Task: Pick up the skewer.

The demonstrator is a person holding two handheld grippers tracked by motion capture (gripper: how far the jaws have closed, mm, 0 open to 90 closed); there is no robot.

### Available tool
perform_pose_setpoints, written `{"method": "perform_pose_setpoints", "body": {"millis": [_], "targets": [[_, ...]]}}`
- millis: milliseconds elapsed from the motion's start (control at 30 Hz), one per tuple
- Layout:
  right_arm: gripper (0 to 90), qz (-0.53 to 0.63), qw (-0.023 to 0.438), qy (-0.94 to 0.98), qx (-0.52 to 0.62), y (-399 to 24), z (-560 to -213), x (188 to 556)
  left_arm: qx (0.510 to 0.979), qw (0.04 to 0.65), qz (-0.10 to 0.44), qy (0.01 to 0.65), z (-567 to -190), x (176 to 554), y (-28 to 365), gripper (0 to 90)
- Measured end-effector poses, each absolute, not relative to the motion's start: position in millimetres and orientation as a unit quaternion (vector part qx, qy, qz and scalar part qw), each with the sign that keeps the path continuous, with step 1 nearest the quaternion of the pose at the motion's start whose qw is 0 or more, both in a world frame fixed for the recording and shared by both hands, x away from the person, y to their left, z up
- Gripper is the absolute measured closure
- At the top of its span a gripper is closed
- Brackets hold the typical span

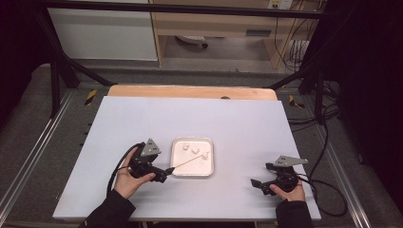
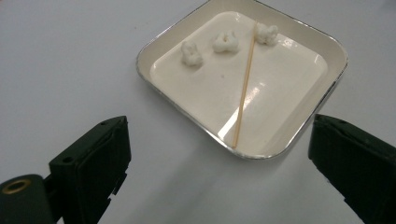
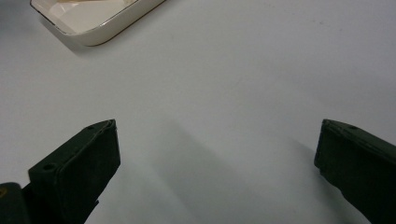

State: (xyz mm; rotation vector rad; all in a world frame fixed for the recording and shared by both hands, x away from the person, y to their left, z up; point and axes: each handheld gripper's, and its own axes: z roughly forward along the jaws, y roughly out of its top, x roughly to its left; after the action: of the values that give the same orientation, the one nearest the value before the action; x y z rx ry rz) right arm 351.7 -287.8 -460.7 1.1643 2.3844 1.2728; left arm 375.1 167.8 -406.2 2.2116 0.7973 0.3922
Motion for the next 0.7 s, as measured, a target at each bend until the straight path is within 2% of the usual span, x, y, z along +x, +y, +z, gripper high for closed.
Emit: {"method": "perform_pose_setpoints", "body": {"millis": [267,300,533,567,667,700], "targets": [[0.8,0.43,0.099,0.807,0.394,-288,-461,352,0.87,0.354,0.147,0.311,-407,385,144,10.8],[0.8,0.43,0.099,0.807,0.394,-288,-461,352,0.871,0.353,0.144,0.31,-407,387,141,15.7],[0.8,0.43,0.098,0.807,0.393,-288,-461,352,0.881,0.337,0.135,0.303,-413,395,120,24.1],[0.8,0.43,0.098,0.807,0.394,-288,-461,352,0.881,0.338,0.131,0.303,-415,396,117,29.5],[0.8,0.43,0.098,0.807,0.393,-288,-461,352,0.886,0.331,0.125,0.299,-419,399,109,33.1],[0.8,0.43,0.098,0.807,0.393,-288,-461,352,0.888,0.329,0.119,0.299,-421,400,107,37.3]]}}
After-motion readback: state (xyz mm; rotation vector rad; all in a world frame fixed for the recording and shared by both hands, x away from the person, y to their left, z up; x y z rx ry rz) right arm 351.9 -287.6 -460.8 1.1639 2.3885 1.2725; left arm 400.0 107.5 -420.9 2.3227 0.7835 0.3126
